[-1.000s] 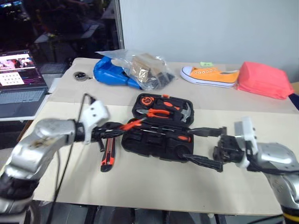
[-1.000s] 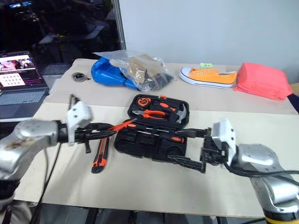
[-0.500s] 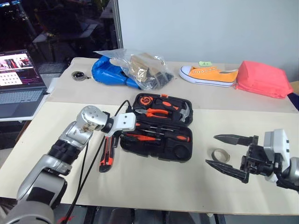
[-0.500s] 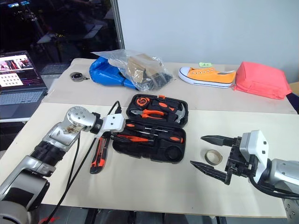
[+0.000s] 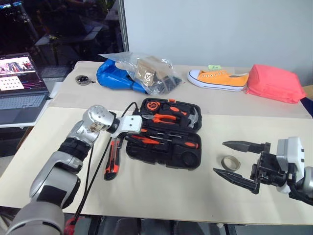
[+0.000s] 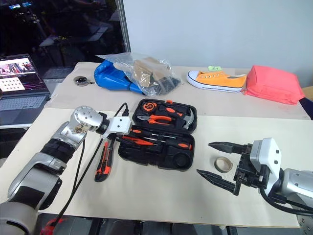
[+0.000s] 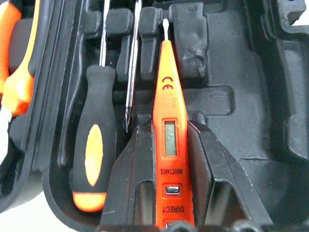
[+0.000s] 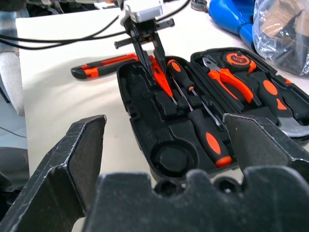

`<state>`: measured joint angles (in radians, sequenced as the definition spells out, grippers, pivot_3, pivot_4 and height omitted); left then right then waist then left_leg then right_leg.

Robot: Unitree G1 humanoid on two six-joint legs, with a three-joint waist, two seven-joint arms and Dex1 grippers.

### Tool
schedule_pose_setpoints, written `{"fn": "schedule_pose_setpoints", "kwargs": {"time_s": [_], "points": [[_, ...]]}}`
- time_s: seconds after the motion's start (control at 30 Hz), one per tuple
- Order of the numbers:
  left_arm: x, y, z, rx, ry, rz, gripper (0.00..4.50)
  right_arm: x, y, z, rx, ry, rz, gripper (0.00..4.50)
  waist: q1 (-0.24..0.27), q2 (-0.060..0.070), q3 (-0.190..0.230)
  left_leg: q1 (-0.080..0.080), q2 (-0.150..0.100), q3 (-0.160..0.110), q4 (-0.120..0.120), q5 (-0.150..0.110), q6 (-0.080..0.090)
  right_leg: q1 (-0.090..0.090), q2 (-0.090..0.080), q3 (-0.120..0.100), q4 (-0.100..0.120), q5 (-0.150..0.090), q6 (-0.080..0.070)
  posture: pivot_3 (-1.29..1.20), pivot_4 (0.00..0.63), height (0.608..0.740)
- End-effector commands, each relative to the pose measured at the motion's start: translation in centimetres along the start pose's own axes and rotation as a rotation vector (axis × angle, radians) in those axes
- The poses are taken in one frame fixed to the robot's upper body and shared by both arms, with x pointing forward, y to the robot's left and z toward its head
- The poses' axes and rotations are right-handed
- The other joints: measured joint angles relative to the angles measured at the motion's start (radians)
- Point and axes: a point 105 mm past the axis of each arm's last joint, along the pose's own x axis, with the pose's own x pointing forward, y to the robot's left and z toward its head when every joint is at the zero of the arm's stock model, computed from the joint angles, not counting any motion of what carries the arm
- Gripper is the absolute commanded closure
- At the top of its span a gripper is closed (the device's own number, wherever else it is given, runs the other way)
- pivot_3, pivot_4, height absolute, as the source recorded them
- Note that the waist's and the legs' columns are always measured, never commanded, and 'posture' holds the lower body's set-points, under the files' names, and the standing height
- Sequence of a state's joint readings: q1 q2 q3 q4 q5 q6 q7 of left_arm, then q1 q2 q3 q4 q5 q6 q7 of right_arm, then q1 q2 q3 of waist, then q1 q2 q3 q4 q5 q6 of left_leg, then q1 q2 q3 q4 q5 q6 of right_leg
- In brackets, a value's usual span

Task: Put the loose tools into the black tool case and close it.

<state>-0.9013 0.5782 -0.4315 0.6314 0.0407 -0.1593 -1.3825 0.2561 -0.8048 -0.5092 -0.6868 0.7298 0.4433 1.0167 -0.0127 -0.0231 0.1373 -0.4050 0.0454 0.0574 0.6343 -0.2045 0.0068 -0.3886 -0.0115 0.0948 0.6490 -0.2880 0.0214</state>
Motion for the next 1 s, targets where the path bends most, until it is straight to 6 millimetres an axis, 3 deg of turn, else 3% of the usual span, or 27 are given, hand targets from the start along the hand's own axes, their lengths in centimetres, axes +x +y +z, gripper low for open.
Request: {"fn": "schedule_pose_setpoints", "kwargs": {"time_s": [0.03,0.37,0.93,1.0], "points": [[0.1,0.8,0.6,0.033,0.003,0.012,4.03,0.0,0.2,1.0,-0.042,-0.013,-0.001,0.00,0.001,0.000,0.000,0.000,0.000,0.000,0.000,0.000,0.000,0.000,0.000,0.000,0.000,0.000,0.001,0.00,0.150,0.740],[0.1,1.2,1.6,0.010,-0.107,0.033,4.03,-0.1,0.5,1.2,-0.036,-0.011,-0.009,0.00,0.005,0.001,-0.001,-0.001,-0.001,-0.001,0.003,0.000,0.000,0.001,0.000,0.000,0.000,0.000,0.001,0.00,0.150,0.740],[1.8,1.0,1.2,0.026,-0.045,-0.037,4.03,-0.1,0.6,1.2,-0.029,-0.006,-0.008,0.00,0.006,0.001,-0.001,-0.002,-0.001,-0.002,0.003,0.000,0.000,0.001,0.000,0.000,0.000,0.001,0.000,0.00,0.150,0.740],[1.6,1.0,0.9,0.006,-0.032,-0.040,3.03,-0.2,0.6,1.1,-0.027,-0.005,-0.009,0.00,0.006,0.001,-0.001,-0.002,-0.001,-0.002,0.003,0.000,0.000,0.001,0.001,0.000,0.000,0.001,0.000,0.00,0.150,0.740]]}}
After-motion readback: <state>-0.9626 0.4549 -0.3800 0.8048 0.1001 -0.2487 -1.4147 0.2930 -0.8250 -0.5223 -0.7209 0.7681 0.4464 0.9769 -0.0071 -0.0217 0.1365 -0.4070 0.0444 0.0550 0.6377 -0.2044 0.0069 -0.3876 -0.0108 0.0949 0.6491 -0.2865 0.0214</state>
